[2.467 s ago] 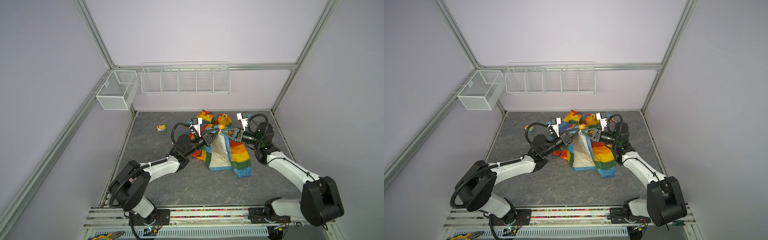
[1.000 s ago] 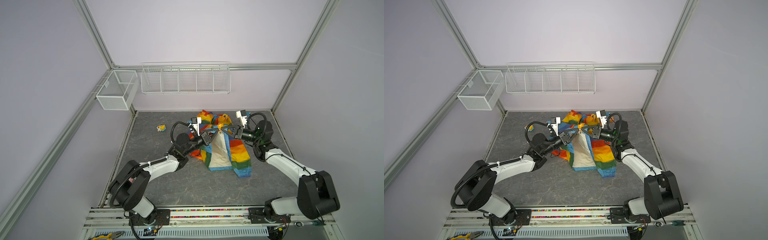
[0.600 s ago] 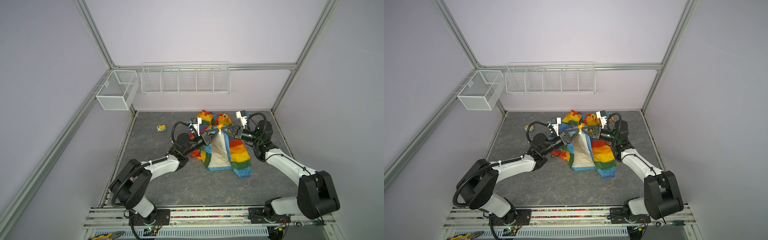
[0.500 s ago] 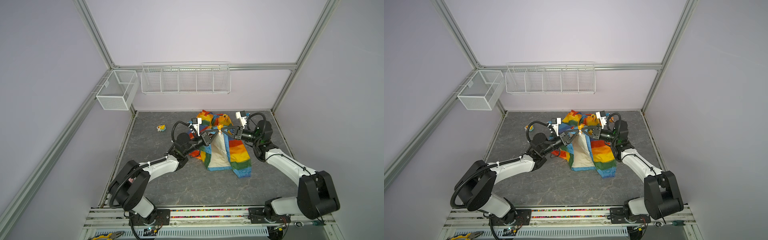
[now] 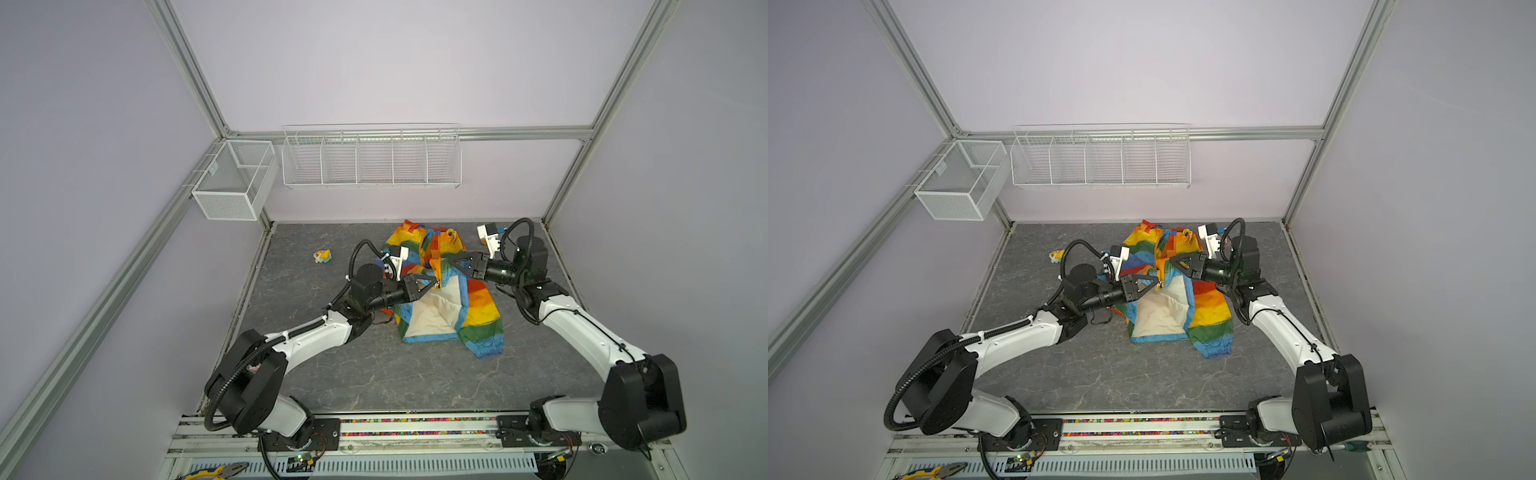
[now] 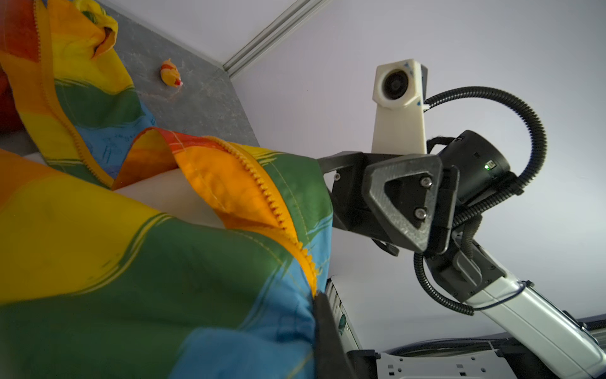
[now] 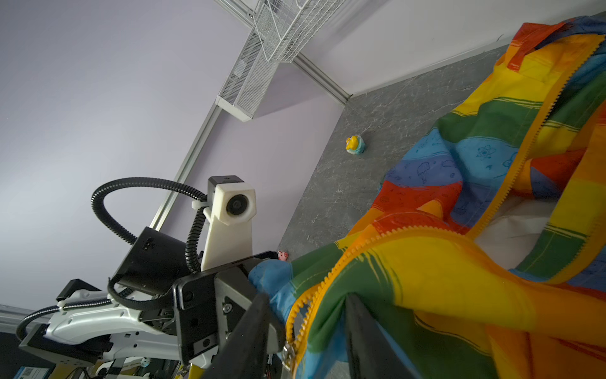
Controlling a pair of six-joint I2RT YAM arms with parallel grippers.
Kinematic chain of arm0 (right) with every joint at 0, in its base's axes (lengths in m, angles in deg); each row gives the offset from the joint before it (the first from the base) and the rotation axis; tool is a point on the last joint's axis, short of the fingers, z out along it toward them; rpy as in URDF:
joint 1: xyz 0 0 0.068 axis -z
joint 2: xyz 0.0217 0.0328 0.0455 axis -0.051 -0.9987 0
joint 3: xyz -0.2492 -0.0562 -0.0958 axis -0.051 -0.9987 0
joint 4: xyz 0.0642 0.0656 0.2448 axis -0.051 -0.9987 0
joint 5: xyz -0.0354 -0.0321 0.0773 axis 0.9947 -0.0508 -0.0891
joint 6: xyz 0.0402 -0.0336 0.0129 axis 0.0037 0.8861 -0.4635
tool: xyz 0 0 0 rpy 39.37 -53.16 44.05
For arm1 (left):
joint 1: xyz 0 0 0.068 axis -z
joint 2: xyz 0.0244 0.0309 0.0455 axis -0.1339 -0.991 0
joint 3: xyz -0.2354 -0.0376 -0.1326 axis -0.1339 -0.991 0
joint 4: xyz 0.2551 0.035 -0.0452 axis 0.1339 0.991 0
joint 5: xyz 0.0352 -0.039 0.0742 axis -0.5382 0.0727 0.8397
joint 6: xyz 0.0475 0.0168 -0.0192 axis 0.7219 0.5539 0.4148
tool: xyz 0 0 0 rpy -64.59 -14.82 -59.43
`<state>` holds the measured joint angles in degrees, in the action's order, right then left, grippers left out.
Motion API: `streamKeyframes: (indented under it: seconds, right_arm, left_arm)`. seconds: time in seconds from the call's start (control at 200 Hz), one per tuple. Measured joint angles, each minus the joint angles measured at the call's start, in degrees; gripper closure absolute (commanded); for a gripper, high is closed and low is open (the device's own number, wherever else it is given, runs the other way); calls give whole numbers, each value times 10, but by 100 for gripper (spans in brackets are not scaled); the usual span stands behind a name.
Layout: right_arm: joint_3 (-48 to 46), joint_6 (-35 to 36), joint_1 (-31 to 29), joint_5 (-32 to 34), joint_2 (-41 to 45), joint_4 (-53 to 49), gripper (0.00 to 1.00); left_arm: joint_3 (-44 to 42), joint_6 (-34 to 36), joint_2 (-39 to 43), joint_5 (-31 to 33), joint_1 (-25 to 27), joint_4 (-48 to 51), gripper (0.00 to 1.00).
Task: Zip up the jacket
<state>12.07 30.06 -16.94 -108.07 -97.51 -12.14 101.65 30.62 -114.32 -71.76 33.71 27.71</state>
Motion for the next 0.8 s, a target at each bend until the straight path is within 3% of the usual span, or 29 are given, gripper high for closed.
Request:
streamKeyframes:
  seconds: [0.355,0.575,0.8]
  right_arm:
    - [60,176,-19,71,43,-239,55]
    - [125,280,-124,143,72,-377,52]
    - [164,337,-200,239,71,-464,52]
  left_arm:
    - [51,3,16,-63,-21,164,100]
    - [85,1,20,-86,-26,230,100]
    - [108,1,20,-102,-28,297,100]
